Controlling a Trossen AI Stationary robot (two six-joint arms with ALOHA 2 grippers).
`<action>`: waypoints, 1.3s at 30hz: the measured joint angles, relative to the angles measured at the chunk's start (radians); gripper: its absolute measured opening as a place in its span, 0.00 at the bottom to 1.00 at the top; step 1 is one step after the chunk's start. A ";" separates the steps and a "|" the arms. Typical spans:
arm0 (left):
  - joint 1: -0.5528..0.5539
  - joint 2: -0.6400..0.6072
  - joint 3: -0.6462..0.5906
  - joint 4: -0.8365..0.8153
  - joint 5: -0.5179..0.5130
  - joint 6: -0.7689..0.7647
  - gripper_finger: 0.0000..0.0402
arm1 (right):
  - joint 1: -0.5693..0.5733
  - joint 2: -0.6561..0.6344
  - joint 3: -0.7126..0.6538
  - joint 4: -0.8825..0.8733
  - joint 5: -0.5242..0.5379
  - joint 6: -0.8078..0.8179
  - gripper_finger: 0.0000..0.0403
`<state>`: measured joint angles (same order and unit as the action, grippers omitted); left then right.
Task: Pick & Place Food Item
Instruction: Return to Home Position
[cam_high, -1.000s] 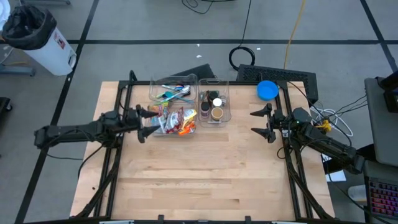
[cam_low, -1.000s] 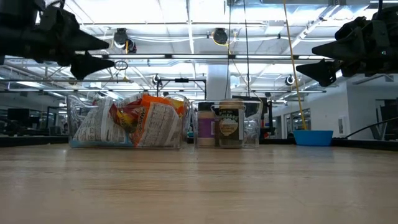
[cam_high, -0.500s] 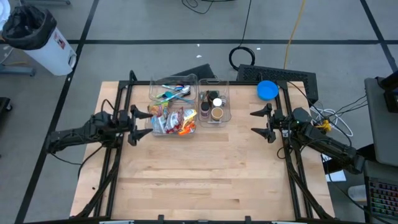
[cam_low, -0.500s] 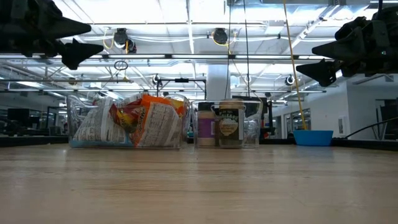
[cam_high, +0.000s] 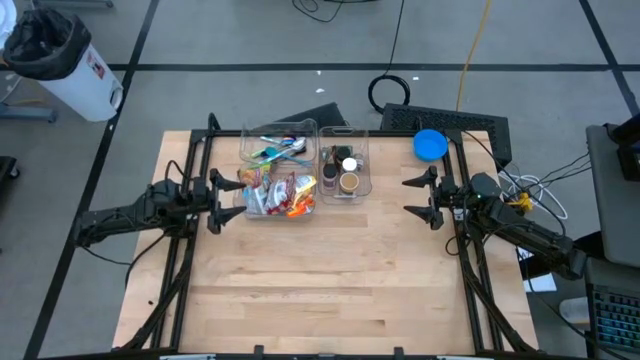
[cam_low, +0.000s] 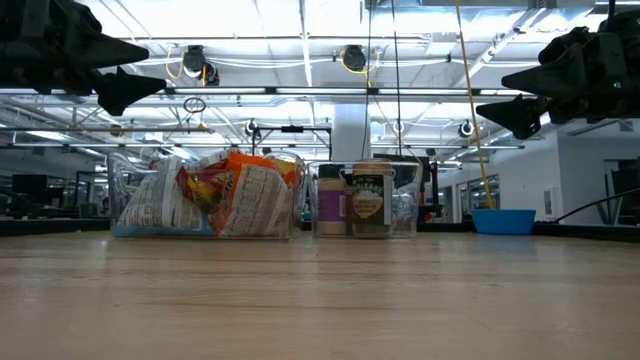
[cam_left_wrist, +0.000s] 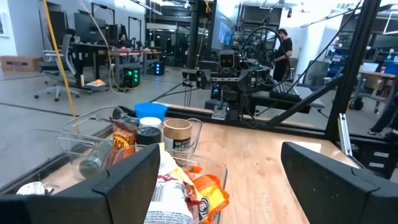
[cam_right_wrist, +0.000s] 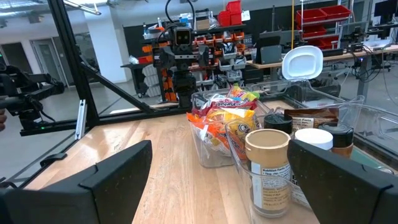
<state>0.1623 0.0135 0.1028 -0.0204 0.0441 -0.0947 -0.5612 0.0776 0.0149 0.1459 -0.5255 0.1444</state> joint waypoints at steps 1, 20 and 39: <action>0.000 0.000 0.000 0.000 0.000 -0.006 0.84 | 0.000 0.000 0.000 0.000 0.000 0.000 0.91; 0.000 0.005 -0.087 0.128 -0.003 -0.064 0.84 | 0.000 0.000 0.000 0.000 0.000 0.000 0.91; 0.000 0.006 -0.087 0.100 -0.003 0.035 0.84 | 0.000 0.000 0.000 0.000 0.000 0.000 0.91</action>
